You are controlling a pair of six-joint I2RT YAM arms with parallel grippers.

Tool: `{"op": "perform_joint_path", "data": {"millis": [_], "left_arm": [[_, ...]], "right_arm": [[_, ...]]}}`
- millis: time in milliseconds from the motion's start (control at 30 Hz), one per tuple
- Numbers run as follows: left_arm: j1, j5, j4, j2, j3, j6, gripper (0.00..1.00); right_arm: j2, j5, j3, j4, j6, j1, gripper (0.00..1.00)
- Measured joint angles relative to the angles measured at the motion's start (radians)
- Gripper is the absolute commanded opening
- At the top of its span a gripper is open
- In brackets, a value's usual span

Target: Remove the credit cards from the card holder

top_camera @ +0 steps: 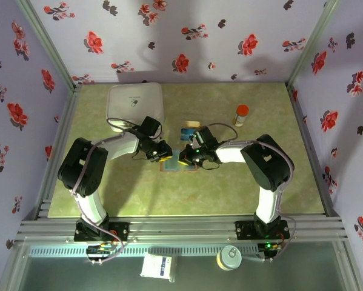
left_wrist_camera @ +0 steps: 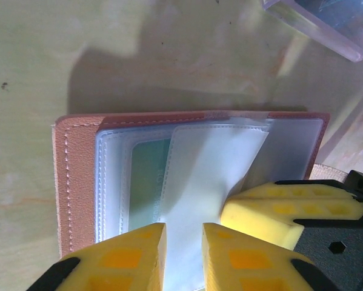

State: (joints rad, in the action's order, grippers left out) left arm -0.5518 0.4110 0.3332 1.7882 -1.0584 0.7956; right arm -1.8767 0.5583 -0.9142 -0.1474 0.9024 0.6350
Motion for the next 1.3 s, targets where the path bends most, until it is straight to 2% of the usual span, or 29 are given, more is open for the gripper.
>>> {"op": "perform_joint_path", "data": {"millis": [567, 933, 1300], "left_arm": [[0.000, -0.019, -0.005, 0.013, 0.010, 0.000, 0.27], [0.000, 0.002, -0.058, 0.013, 0.029, 0.023, 0.12], [-0.001, 0.032, -0.072, 0.000, 0.032, 0.037, 0.14]], "right_arm": [[-0.003, 0.015, 0.006, -0.018, 0.000, -0.002, 0.07], [-0.003, 0.022, 0.013, -0.031, 0.014, -0.002, 0.07], [0.069, 0.006, 0.013, 0.034, 0.014, -0.002, 0.10]]}}
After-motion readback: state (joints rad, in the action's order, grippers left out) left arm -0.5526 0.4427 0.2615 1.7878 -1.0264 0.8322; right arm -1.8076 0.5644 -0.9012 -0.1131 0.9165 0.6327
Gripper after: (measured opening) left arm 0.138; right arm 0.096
